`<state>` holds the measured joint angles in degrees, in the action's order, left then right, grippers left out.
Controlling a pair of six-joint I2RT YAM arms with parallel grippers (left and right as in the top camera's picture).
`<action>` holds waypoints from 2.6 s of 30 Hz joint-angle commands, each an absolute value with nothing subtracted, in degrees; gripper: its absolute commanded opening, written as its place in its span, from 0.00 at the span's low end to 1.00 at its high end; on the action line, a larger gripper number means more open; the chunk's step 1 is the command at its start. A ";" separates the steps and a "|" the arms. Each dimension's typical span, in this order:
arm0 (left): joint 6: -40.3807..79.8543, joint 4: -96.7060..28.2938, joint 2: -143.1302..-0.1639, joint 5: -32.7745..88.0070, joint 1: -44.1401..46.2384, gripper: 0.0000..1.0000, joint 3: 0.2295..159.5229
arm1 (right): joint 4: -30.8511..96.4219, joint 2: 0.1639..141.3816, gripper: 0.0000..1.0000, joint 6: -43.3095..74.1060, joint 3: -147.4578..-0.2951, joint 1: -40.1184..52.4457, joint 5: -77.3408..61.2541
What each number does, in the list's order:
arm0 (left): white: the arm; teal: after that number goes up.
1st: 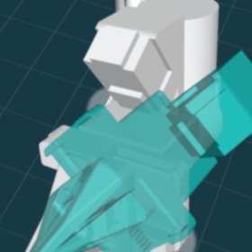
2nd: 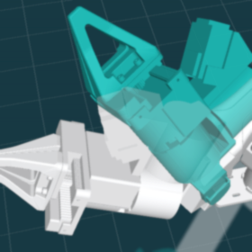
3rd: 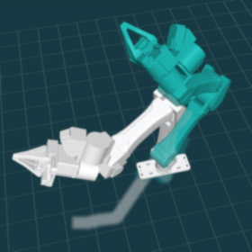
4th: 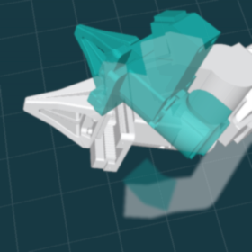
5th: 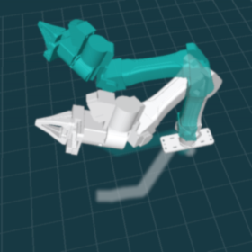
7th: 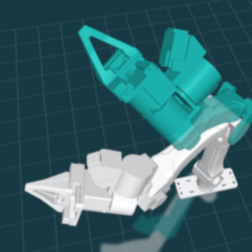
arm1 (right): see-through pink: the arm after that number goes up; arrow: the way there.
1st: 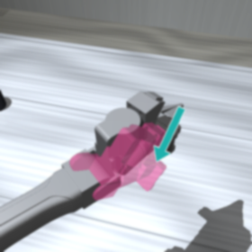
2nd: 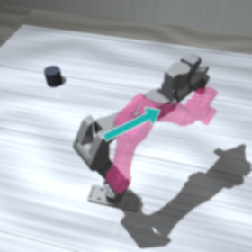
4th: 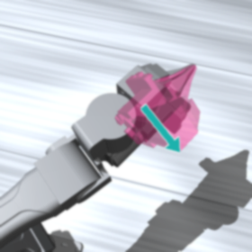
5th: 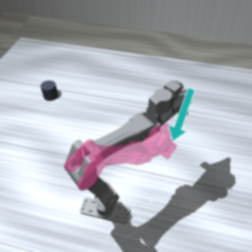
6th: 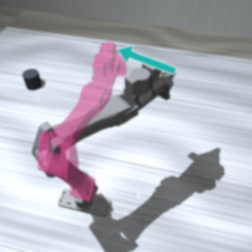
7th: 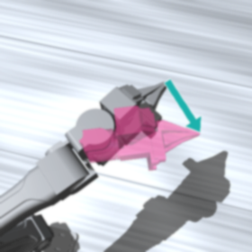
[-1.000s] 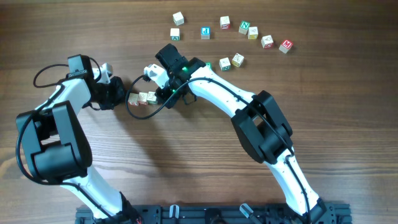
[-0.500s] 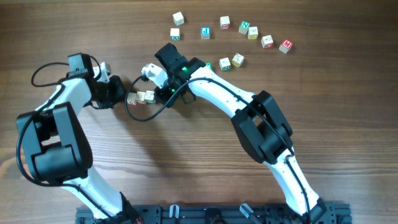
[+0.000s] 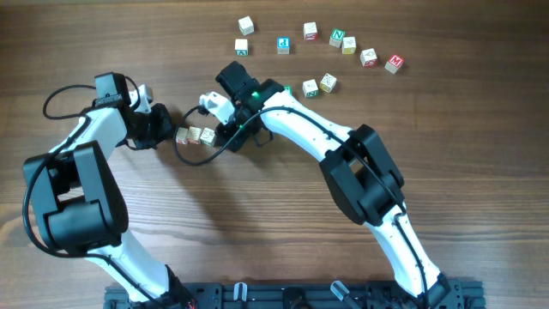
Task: Form a horizontal line
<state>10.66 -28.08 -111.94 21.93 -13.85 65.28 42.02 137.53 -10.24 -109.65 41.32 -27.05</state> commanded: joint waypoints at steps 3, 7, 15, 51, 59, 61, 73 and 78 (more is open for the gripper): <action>10.94 -28.27 -113.80 13.91 -13.39 0.04 64.07 | 41.89 136.51 0.05 0.58 -110.15 38.79 -28.34; 10.94 -27.86 -112.86 10.13 -13.39 0.04 64.16 | 42.50 136.51 0.04 2.17 -110.15 38.17 -28.14; 10.98 -28.67 -106.30 3.95 -13.41 0.04 64.18 | 42.30 136.51 0.04 13.10 -110.15 38.17 -16.21; 15.92 -33.28 -105.75 0.99 -22.26 0.11 64.18 | 43.00 136.68 0.04 36.03 -110.13 42.30 -25.58; 15.92 -33.30 -105.75 0.99 -22.26 0.11 64.18 | 40.47 137.14 0.04 36.03 -110.13 43.70 -21.80; 15.90 -33.30 -105.75 0.99 -22.26 0.11 64.18 | 39.75 137.78 0.04 35.97 -110.13 43.70 -21.78; 15.92 -33.28 -105.75 0.99 -22.26 0.11 64.18 | 38.15 138.34 0.04 31.46 -110.13 43.70 -20.78; 15.92 -33.28 -105.75 0.99 -22.26 0.11 64.18 | 37.01 138.34 0.04 28.40 -110.13 43.70 -21.50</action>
<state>15.81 -33.28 -107.13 1.52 -22.15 64.75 37.52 137.14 30.83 -109.78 43.72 -21.63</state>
